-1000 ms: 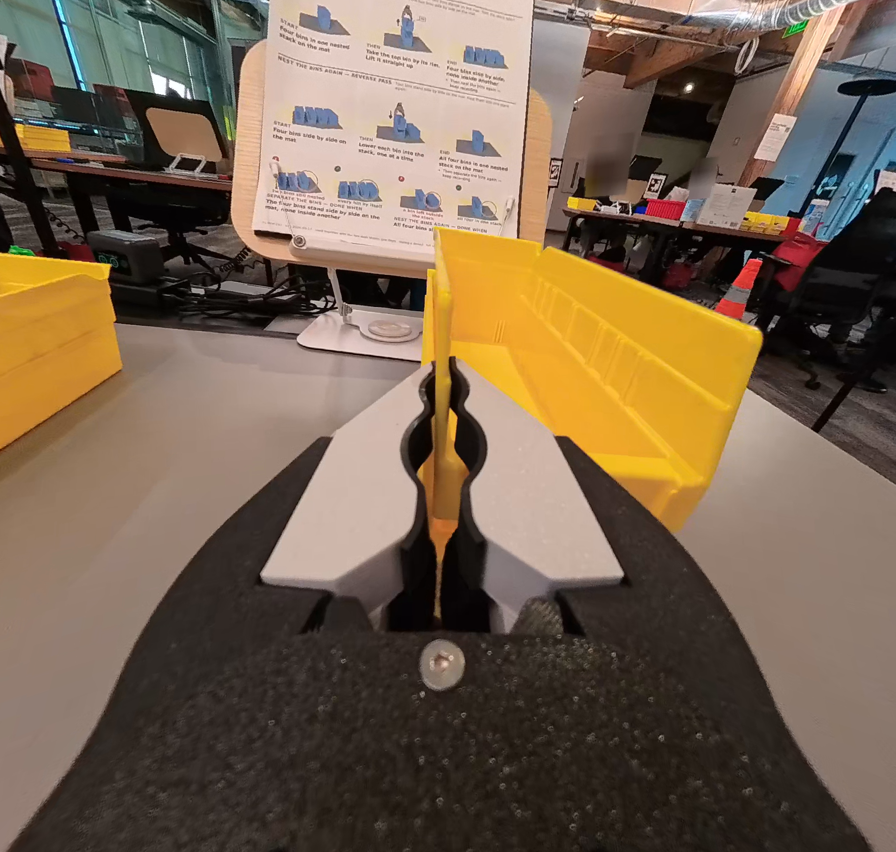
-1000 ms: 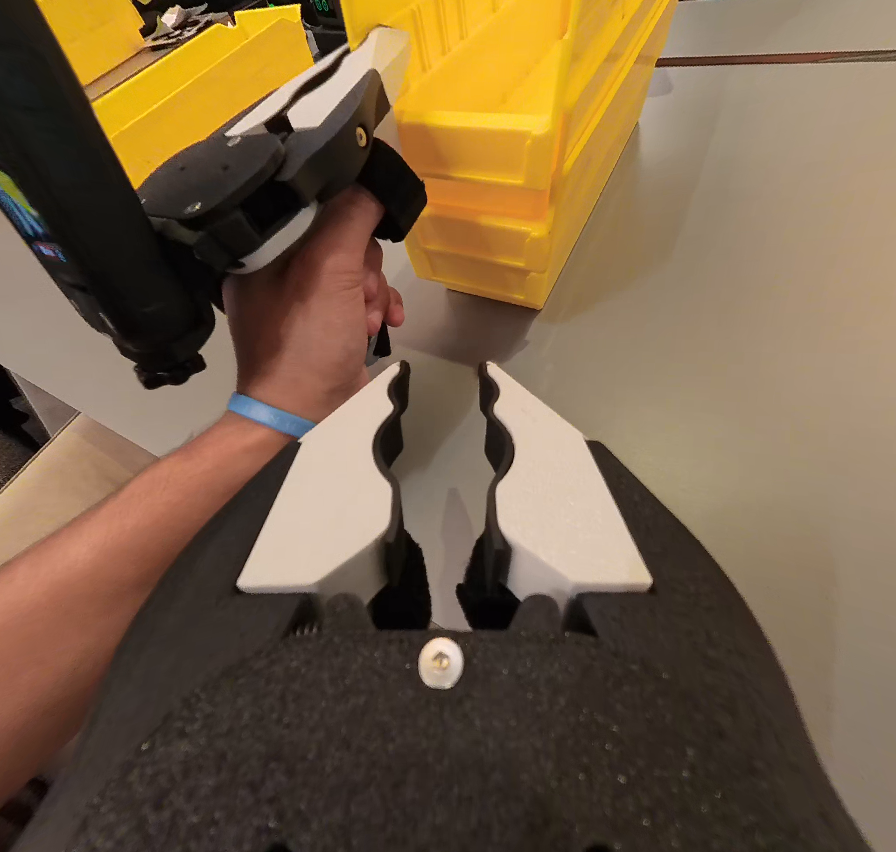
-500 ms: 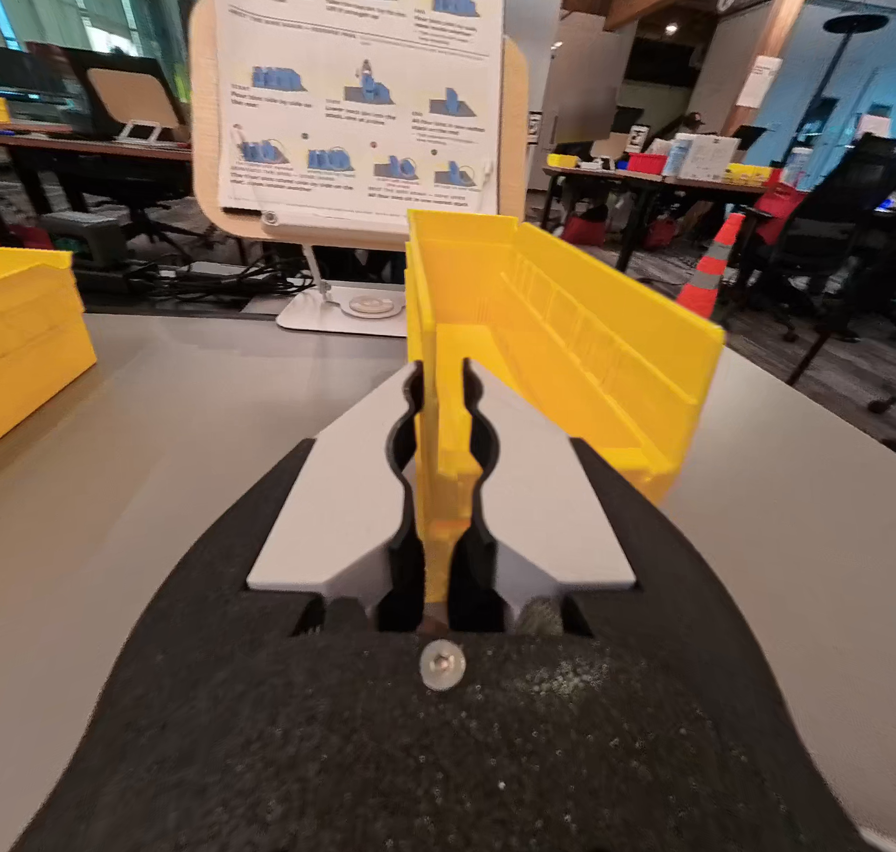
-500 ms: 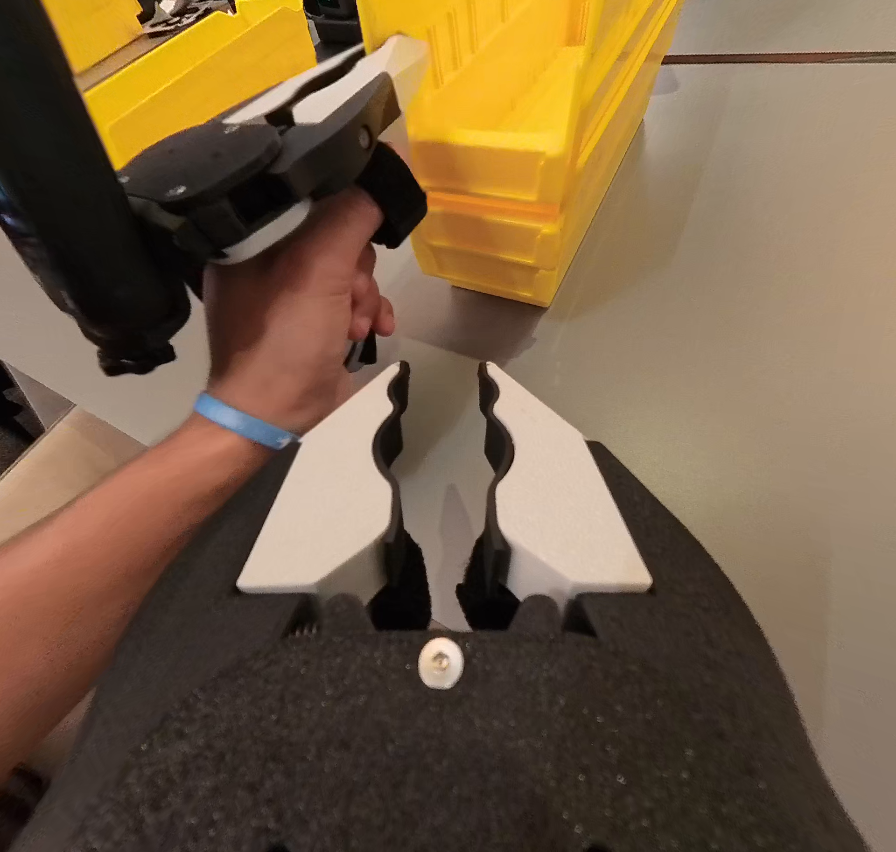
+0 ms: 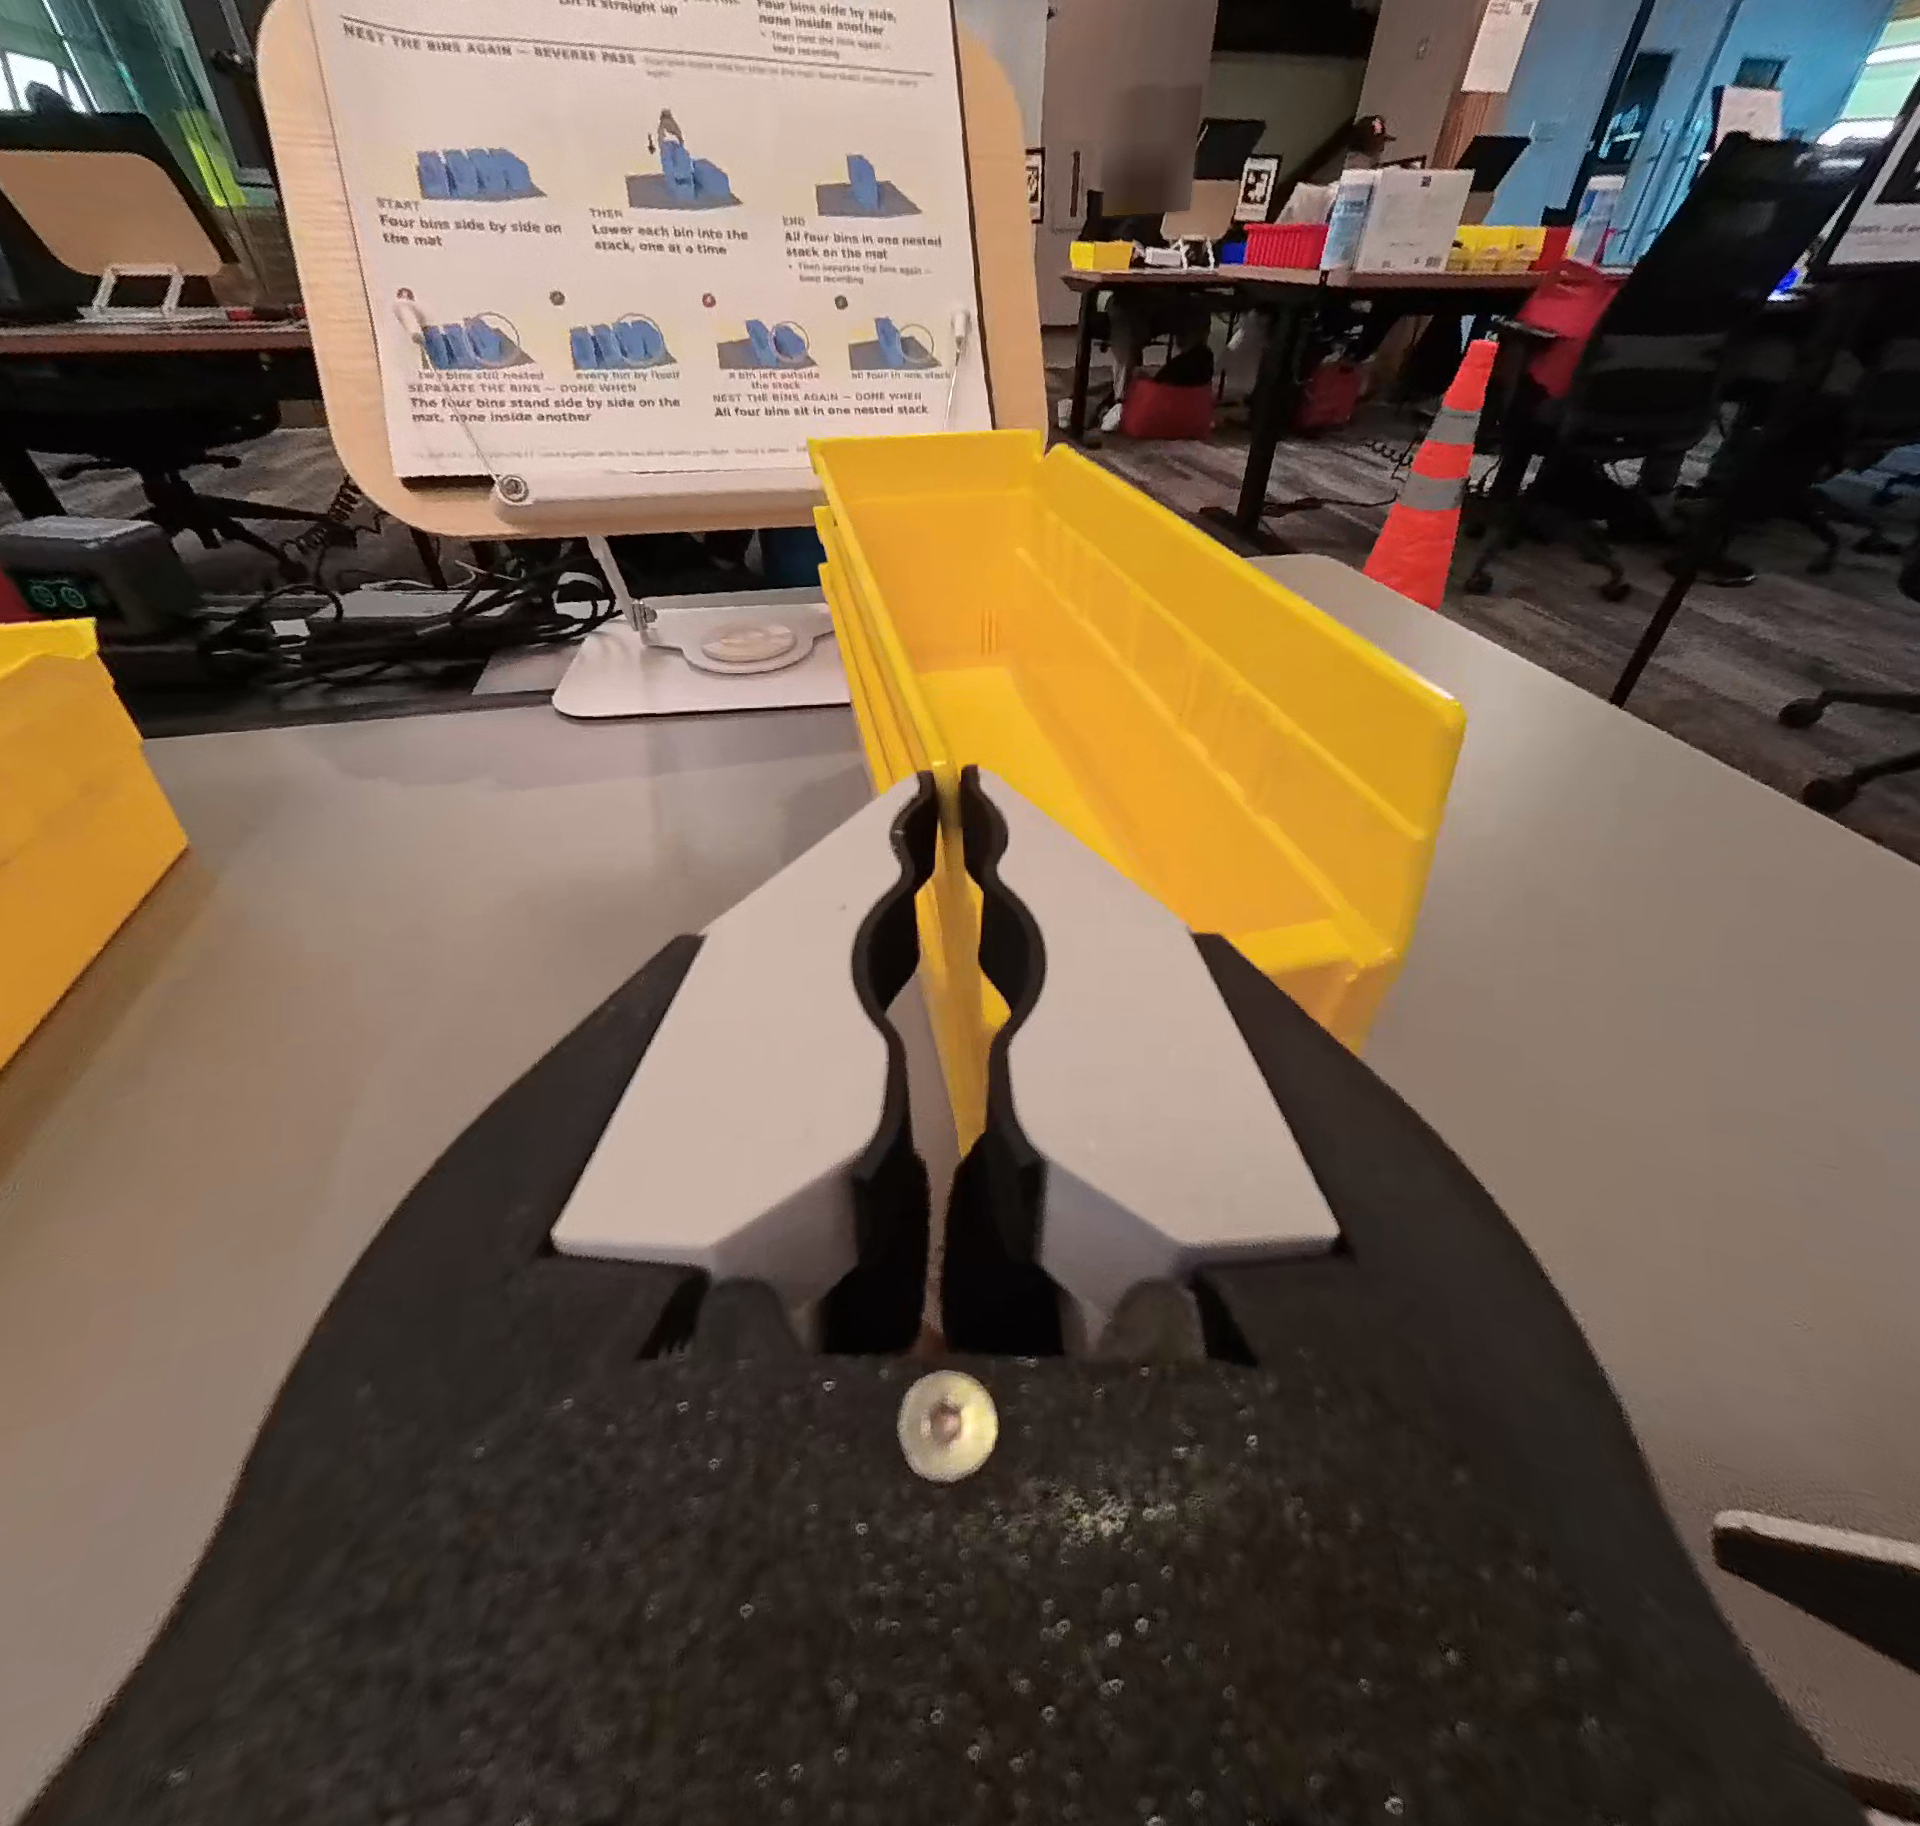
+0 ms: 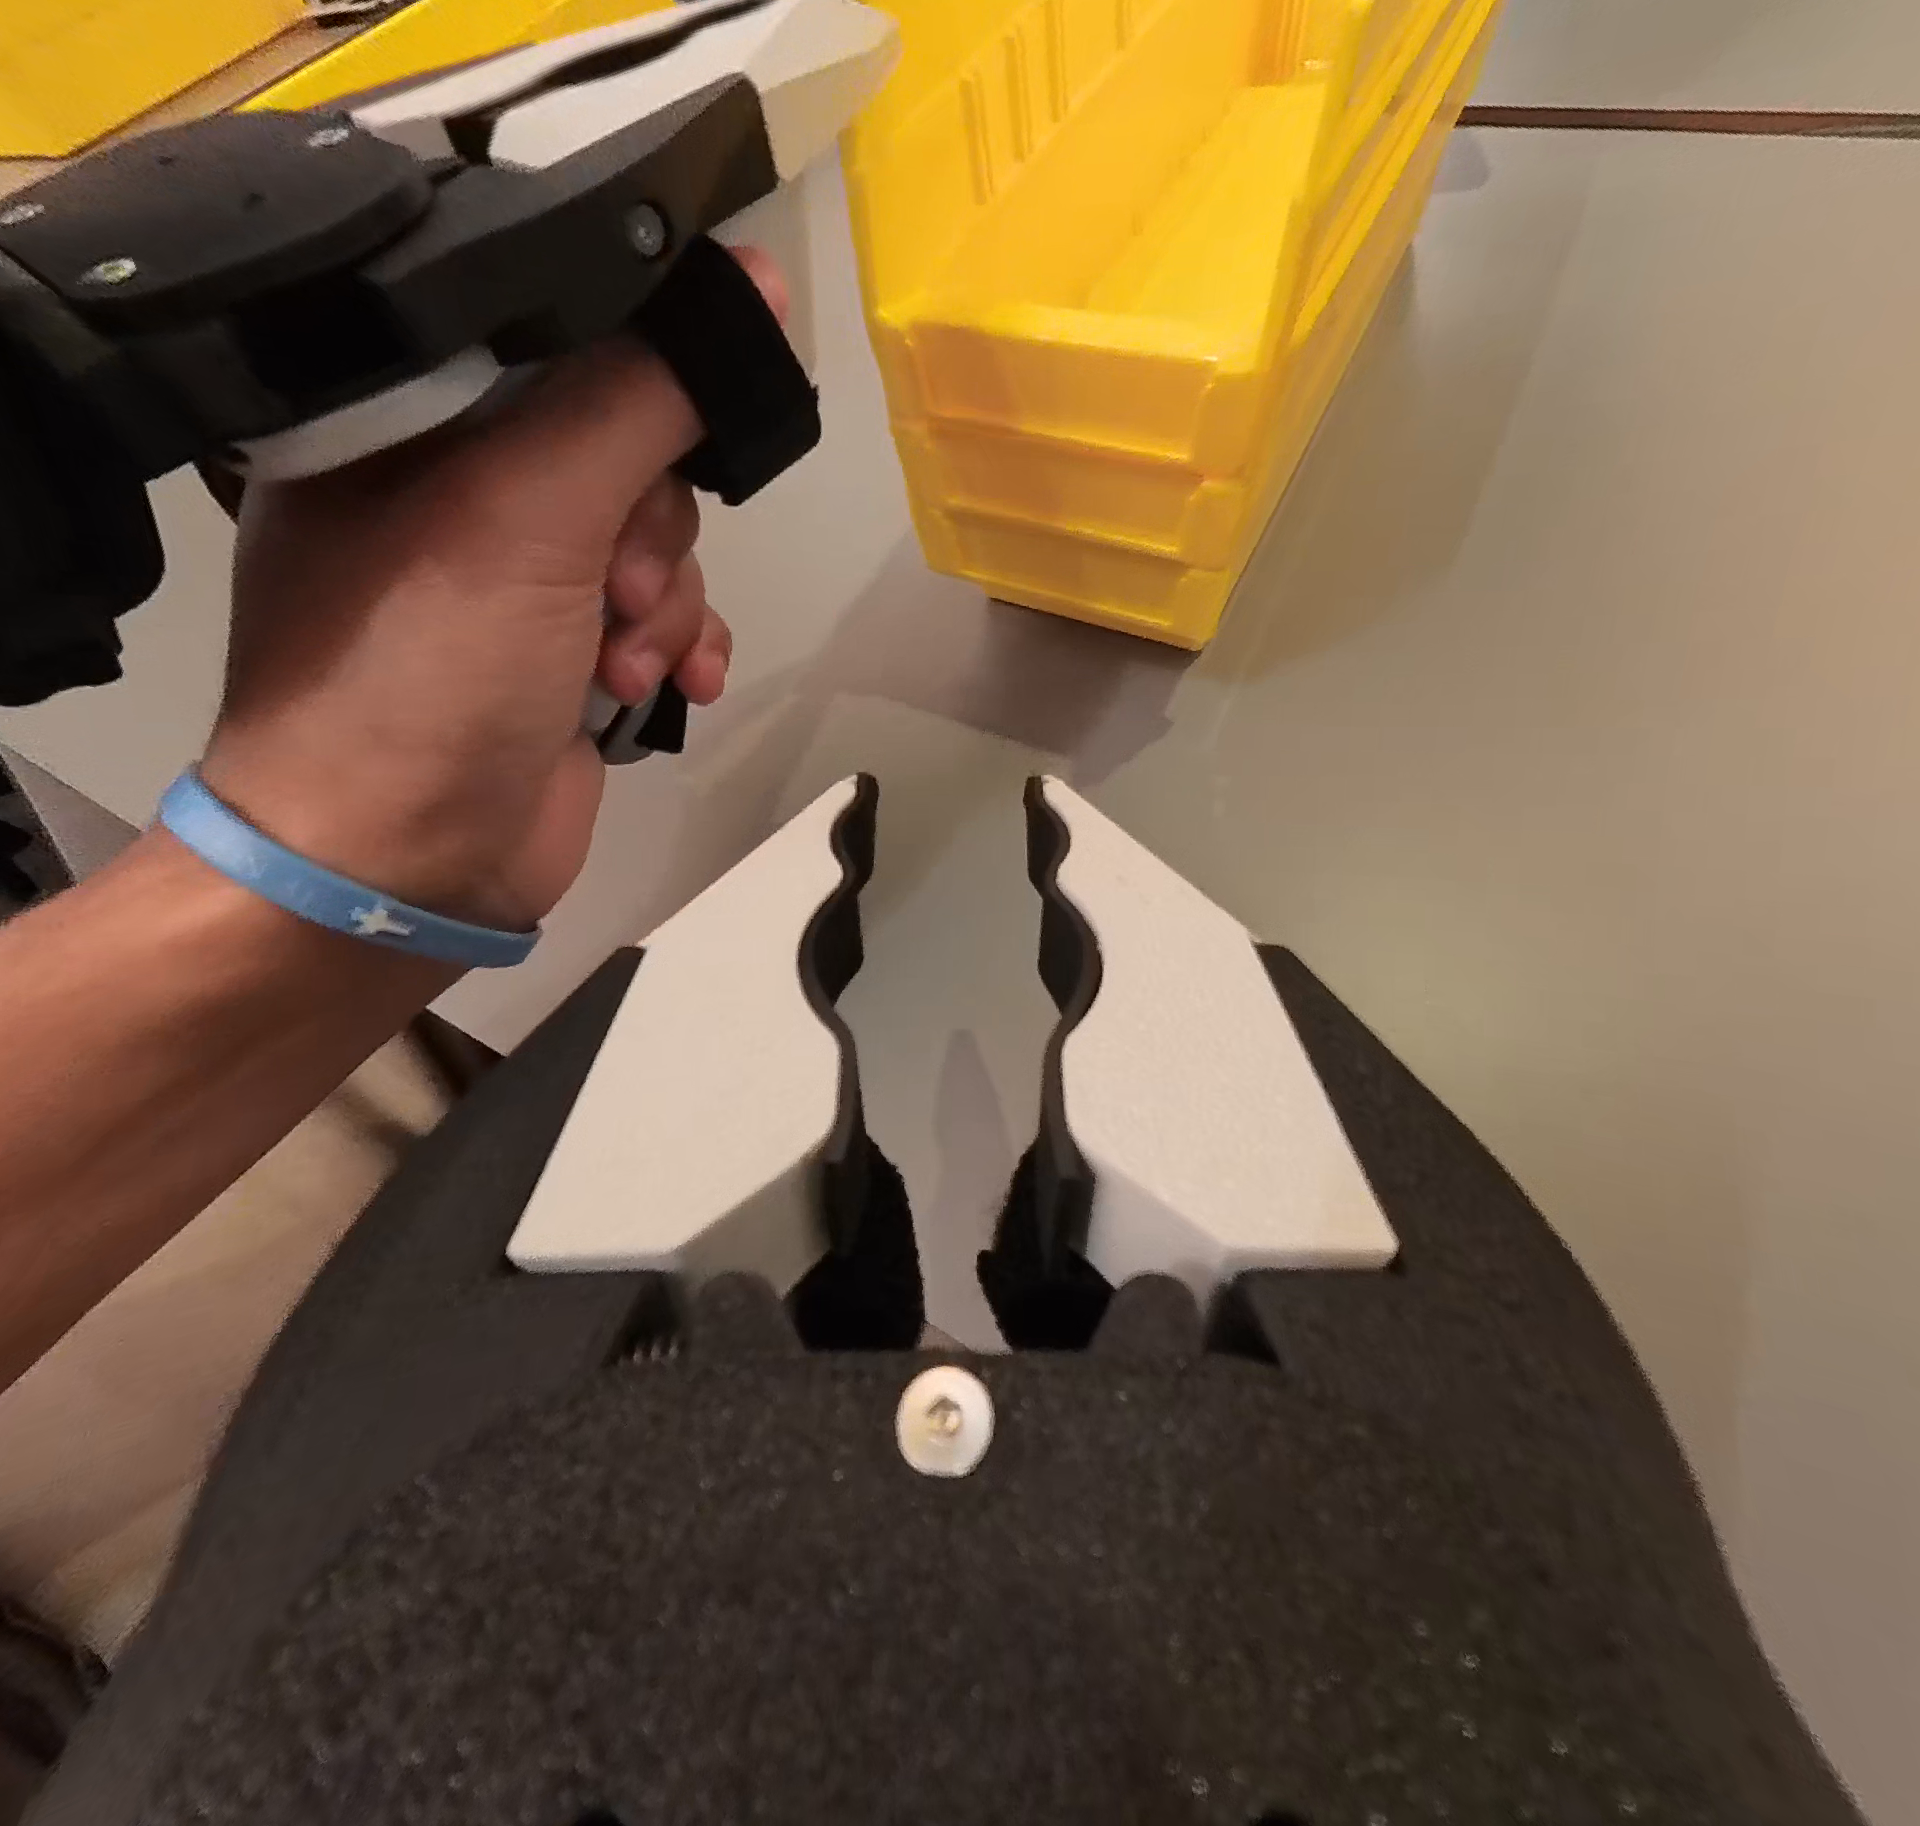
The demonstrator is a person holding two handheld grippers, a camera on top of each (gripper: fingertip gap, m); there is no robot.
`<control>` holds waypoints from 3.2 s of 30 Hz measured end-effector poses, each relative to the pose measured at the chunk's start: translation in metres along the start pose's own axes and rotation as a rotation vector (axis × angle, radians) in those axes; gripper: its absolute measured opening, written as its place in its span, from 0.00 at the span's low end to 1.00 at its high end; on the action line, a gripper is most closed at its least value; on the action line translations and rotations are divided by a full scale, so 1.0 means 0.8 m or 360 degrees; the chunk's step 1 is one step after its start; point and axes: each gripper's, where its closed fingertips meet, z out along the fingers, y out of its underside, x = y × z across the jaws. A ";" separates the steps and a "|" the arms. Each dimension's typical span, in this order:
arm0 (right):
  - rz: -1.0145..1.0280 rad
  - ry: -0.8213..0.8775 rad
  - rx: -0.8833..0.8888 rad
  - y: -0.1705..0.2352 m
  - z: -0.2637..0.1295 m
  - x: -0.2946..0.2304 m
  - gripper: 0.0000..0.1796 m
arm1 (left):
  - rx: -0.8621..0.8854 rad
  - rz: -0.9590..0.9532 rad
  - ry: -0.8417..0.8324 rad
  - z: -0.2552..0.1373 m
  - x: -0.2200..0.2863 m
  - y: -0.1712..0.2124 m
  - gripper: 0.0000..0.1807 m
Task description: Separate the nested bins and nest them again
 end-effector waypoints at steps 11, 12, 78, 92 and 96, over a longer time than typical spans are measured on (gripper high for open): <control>0.0036 -0.0040 -0.0022 0.004 -0.003 0.000 0.16 | -0.0231 -0.0098 -0.0152 -0.125 -0.264 -0.034 0.19; 0.0035 -0.0046 -0.0028 0.005 -0.002 -0.002 0.16 | -0.0290 -0.0087 -0.0240 -0.139 -0.317 -0.022 0.19; 0.0008 0.0013 -0.0042 0.008 -0.013 0.021 0.16 | -0.0302 -0.0261 -0.0300 0.023 -0.003 -0.068 0.00; -0.0046 -0.0016 -0.0088 0.014 -0.008 0.012 0.16 | -0.0277 -0.0185 -0.0358 0.030 0.001 -0.019 0.00; -0.0053 -0.0026 -0.0095 0.015 -0.007 0.009 0.16 | -0.0268 -0.0153 -0.0362 0.030 0.001 -0.019 0.00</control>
